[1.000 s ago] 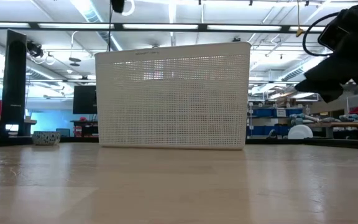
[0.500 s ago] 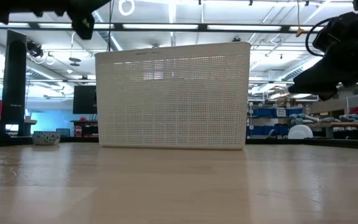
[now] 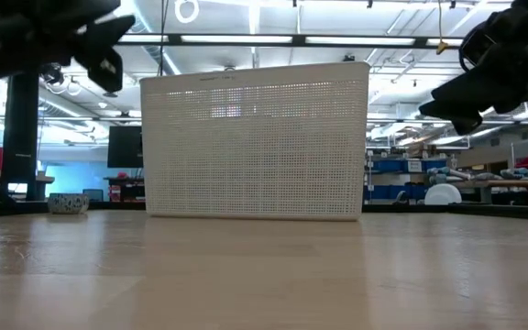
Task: Sort clothes
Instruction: Return to Home Position
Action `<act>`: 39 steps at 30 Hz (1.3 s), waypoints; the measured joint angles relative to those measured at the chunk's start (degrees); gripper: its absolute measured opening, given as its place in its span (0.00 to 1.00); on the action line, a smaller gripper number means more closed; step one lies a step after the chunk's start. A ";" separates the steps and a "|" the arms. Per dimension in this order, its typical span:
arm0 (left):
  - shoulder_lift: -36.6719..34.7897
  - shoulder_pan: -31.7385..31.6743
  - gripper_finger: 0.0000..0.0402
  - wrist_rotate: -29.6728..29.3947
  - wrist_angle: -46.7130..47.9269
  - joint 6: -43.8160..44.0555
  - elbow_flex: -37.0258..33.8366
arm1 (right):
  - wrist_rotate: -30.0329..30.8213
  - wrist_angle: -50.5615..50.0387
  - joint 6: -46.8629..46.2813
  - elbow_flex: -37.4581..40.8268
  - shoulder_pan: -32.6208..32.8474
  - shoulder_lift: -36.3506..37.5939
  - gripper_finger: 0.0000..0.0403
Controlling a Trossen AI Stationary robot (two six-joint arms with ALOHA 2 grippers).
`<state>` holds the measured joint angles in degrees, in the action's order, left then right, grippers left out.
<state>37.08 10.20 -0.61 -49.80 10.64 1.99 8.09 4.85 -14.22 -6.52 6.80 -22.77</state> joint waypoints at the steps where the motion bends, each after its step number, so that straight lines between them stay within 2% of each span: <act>1: 0.00 0.01 0.29 -0.31 0.31 0.11 -0.34 | -1.54 -0.21 0.25 0.00 -0.90 0.42 0.44; 5: -0.02 -0.31 0.29 -0.82 0.36 0.30 -0.75 | -6.51 -2.76 0.43 0.00 -5.31 2.74 0.45; 9: -0.13 -1.69 0.29 2.68 1.50 0.14 -0.75 | -11.01 -4.40 0.39 0.00 -9.40 4.84 0.44; 14: -2.17 -5.31 0.29 4.17 2.59 0.26 -1.54 | -16.07 -5.30 0.33 0.00 -13.09 7.14 0.45; 20: -9.59 -9.75 0.29 6.41 10.07 -0.81 -1.54 | -17.39 -7.19 -0.67 0.01 -14.62 8.72 0.45; 27: -23.25 -11.70 0.29 9.91 21.98 -1.21 -1.54 | -17.92 -8.77 -0.70 0.02 -14.57 8.92 0.45; 33: -36.89 -12.63 0.29 6.74 35.34 -1.48 -1.57 | -17.92 -8.58 -0.79 0.02 -14.57 8.95 0.45; 39: -37.11 -12.81 0.29 -0.76 42.71 -1.48 -1.56 | -17.91 -8.71 -1.27 0.02 -14.57 8.94 0.45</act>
<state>-0.03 -2.61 -1.37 -7.09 9.17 0.43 -9.82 -3.86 -15.49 -6.50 -7.77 -13.83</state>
